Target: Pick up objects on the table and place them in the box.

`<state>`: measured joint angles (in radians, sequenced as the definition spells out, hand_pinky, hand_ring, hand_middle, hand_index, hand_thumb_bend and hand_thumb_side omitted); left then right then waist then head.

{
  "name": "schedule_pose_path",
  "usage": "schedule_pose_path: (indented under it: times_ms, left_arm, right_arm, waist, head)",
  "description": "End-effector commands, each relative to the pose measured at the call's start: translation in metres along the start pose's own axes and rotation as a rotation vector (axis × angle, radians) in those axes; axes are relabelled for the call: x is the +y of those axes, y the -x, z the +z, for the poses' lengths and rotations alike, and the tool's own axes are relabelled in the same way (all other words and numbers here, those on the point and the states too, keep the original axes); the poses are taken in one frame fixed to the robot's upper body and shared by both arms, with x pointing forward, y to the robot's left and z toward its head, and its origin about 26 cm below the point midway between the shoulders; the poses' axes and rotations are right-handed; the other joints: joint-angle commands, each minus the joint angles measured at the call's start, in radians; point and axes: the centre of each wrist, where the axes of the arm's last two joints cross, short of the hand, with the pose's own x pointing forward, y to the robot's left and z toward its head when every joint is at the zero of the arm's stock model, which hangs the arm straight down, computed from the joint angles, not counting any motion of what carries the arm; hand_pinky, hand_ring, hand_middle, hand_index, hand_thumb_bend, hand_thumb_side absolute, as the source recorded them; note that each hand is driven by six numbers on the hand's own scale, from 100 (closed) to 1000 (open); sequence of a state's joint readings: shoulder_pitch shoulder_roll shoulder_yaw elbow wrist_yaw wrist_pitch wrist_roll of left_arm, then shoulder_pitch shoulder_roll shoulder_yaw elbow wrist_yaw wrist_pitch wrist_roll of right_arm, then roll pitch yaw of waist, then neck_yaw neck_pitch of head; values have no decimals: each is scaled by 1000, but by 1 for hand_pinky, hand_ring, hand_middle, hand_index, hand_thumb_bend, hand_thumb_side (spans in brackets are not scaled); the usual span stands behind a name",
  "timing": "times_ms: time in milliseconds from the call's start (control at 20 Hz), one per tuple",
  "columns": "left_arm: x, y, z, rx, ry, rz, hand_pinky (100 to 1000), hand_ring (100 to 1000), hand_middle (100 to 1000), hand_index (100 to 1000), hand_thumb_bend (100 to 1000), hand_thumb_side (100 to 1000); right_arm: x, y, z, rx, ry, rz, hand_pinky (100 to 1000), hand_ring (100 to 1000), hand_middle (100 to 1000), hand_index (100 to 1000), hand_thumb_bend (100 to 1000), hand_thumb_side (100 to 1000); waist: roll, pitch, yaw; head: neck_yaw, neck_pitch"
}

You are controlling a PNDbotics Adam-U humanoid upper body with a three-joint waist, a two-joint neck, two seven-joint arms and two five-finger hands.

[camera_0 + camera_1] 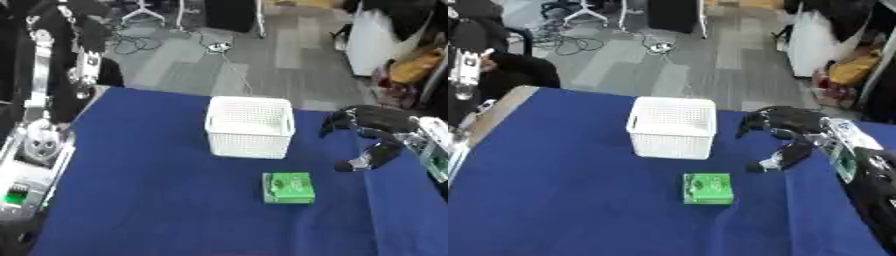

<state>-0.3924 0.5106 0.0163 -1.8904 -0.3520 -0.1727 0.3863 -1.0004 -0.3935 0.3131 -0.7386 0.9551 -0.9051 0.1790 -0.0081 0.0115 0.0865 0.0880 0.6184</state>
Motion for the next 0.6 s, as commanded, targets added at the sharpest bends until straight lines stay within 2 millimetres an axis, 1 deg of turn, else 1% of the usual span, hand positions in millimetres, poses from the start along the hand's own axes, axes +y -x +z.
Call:
schedule_pose_path:
  times_ms: [50, 300, 350, 400, 600]
  left_arm:
    - [6, -4, -9, -35, -3, -10, 393, 532, 640, 687, 173, 957]
    - [5, -4, -9, -37, -4, -7, 393, 532, 640, 687, 173, 957]
    - [5, -4, -9, -37, -4, -7, 393, 532, 640, 687, 173, 957]
    - [5, -4, -9, -37, -3, -6, 393, 531, 640, 687, 173, 958]
    - [5, -4, -9, -37, -3, -5, 394, 532, 641, 687, 173, 957]
  right_arm:
    - [-4, 1, -2, -3, -10, 4, 807, 733, 731, 809, 617, 1000]
    - [19, -8, -9, -20, -67, -52, 820, 742, 727, 812, 595, 1000]
    - [20, -8, -9, -22, -77, -54, 820, 742, 727, 811, 594, 1000]
    - [23, -10, -11, -25, -96, -55, 827, 747, 728, 811, 573, 1000]
    - [31, -14, -13, -30, -140, -49, 833, 751, 733, 812, 563, 1000]
  waist:
    - [2, -11, 2]
    - [4, -10, 4]
    - [4, -10, 4]
    - [4, -10, 4]
    - [5, -9, 4]
  head:
    - [-6, -14]
    - [-7, -17]
    - [-7, -16]
    - [-8, -16]
    - [-4, -14]
